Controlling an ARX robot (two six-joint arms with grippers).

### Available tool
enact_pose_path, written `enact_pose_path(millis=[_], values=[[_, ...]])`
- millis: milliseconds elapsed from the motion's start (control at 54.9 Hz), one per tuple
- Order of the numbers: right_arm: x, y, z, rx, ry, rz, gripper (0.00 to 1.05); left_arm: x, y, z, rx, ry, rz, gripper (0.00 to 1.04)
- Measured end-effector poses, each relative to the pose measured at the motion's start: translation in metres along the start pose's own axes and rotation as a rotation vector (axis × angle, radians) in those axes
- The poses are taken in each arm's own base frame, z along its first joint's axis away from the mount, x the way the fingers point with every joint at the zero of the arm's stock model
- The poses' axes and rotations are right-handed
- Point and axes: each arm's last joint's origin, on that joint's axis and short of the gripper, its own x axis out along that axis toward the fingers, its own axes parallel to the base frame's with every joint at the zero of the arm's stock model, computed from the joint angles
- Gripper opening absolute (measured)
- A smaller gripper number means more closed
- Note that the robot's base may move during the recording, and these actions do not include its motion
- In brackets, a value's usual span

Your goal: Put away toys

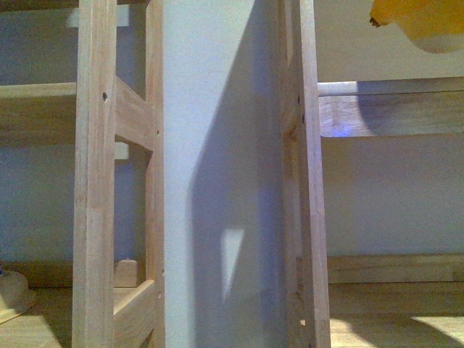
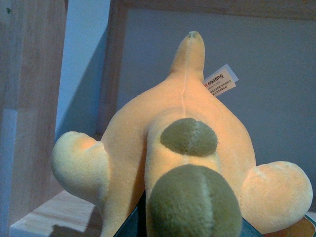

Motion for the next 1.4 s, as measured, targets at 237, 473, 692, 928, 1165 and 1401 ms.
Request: enact_pose_path(millis=[237,473,692,928,1165,1401], values=[[0.032,-0.009,-0.011,0.062,0.000,-0.004,0.10,0.000,0.000,0.000,0.000,0.000,0.000,0.99],[0.065,-0.009,-0.029,0.115,0.014,-0.010,0.10,0.000,0.000,0.000,0.000,0.000,0.000,0.99],[0.090,-0.002,-0.041,0.186,0.028,0.008,0.10,0.000,0.000,0.000,0.000,0.000,0.000,0.99],[0.118,0.012,-0.051,0.282,0.036,0.016,0.10,0.000,0.000,0.000,0.000,0.000,0.000,0.99],[0.132,0.021,-0.061,0.370,0.043,0.018,0.10,0.000,0.000,0.000,0.000,0.000,0.000,0.99],[0.137,0.030,-0.067,0.424,0.051,0.026,0.10,0.000,0.000,0.000,0.000,0.000,0.000,0.99]])
